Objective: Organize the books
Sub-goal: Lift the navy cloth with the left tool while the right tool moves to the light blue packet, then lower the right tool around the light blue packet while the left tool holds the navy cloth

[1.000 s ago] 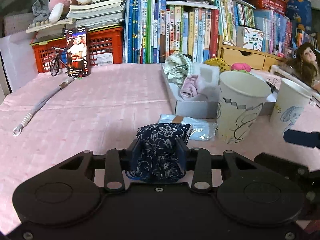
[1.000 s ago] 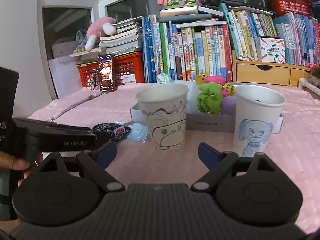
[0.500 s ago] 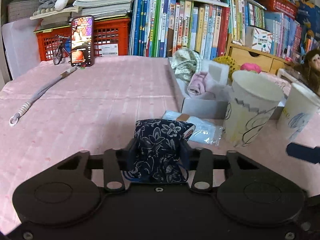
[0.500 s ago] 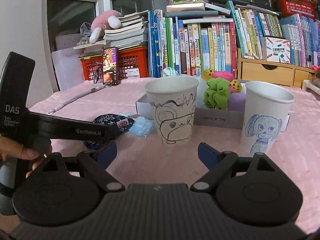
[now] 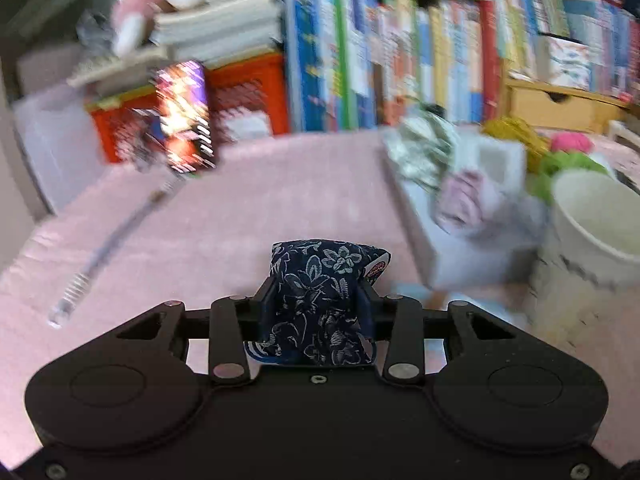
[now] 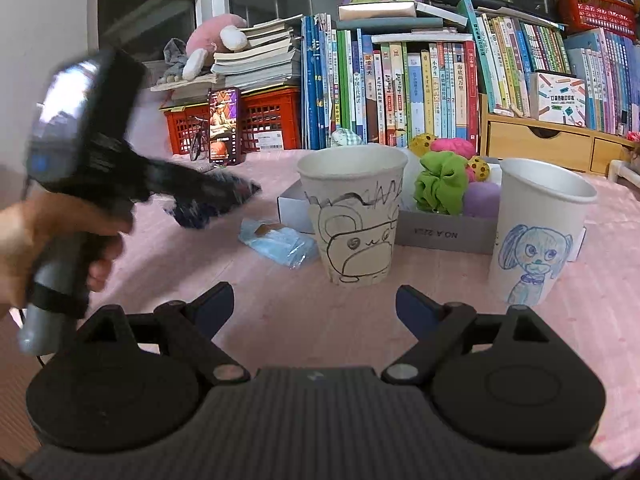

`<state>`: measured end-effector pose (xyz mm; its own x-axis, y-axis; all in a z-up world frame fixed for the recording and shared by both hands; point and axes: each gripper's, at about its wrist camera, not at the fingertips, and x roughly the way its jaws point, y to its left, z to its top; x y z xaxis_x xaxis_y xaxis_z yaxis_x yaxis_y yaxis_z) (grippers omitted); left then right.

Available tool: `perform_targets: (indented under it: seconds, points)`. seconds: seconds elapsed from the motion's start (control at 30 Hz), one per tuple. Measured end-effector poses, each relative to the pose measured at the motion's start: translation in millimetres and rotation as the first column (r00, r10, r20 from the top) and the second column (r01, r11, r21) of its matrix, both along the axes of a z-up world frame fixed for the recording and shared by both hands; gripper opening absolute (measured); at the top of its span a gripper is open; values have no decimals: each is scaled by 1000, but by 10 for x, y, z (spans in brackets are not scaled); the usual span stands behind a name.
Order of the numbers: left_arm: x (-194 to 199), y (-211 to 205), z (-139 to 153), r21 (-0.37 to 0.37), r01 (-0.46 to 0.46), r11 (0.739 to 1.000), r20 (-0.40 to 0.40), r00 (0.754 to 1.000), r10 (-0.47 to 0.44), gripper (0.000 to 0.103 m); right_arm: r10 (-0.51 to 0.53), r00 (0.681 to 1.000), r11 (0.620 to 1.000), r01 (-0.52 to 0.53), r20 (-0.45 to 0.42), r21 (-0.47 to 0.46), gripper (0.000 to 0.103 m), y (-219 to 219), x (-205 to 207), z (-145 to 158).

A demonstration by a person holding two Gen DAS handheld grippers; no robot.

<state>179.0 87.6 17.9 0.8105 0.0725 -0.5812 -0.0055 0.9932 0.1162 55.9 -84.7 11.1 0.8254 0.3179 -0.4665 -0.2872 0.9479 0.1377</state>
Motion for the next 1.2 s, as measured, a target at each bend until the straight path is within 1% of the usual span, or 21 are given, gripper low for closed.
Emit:
perform_targets:
  seconds: [0.03, 0.1, 0.13, 0.17, 0.3, 0.5, 0.63, 0.7, 0.73, 0.83, 0.9, 1.07, 1.2]
  points:
    - [-28, -25, -21, -4, 24, 1000, -6, 1000, -24, 38, 0, 1000, 1000, 0, 1, -1, 94, 1, 3, -1]
    - [-119, -87, -43, 40, 49, 998, 4, 999, -49, 38, -1, 1000, 1000, 1, -2, -5, 94, -4, 13, -15]
    - [-166, -99, -38, 50, 61, 997, 4, 998, -62, 38, -2, 1000, 1000, 2, -4, -6, 94, -5, 19, -22]
    - [-208, -97, -29, 45, 70, 997, -1, 998, -70, 38, -2, 1000, 1000, 2, -6, -7, 94, -7, 23, -27]
    - [-429, -35, 17, -4, 123, 992, -29, 992, -123, 38, -2, 1000, 1000, 2, -14, -10, 94, -6, 34, -36]
    - [-805, 40, 41, -62, 206, 977, -58, 976, -210, 38, 32, 999, 999, -33, -25, -36, 94, 84, 55, -64]
    - [-983, 81, 74, -129, 261, 957, -74, 960, -272, 38, 56, 998, 996, -58, -27, -61, 94, 165, 54, -90]
    - [-1072, 95, 96, -158, 295, 942, -71, 948, -309, 38, 65, 998, 995, -67, -25, -76, 94, 205, 42, -103]
    - [-1100, 99, 107, -167, 301, 939, -67, 947, -316, 38, 70, 997, 994, -72, -26, -82, 94, 225, 35, -110]
    - [-1151, 150, 156, -178, 290, 940, -43, 952, -302, 39, 83, 996, 992, -85, -29, -95, 94, 265, 29, -125]
    - [-1136, 189, 165, -173, 260, 950, -33, 962, -270, 39, 85, 996, 991, -88, -32, -100, 94, 291, 43, -123]
    - [-1016, 259, 116, -136, 174, 975, -35, 983, -180, 39, 89, 995, 990, -93, -42, -105, 94, 396, 101, -107]
    - [-922, 289, 52, -154, 143, 978, -45, 987, -152, 39, 69, 995, 991, -76, -70, -112, 94, 478, 165, -123]
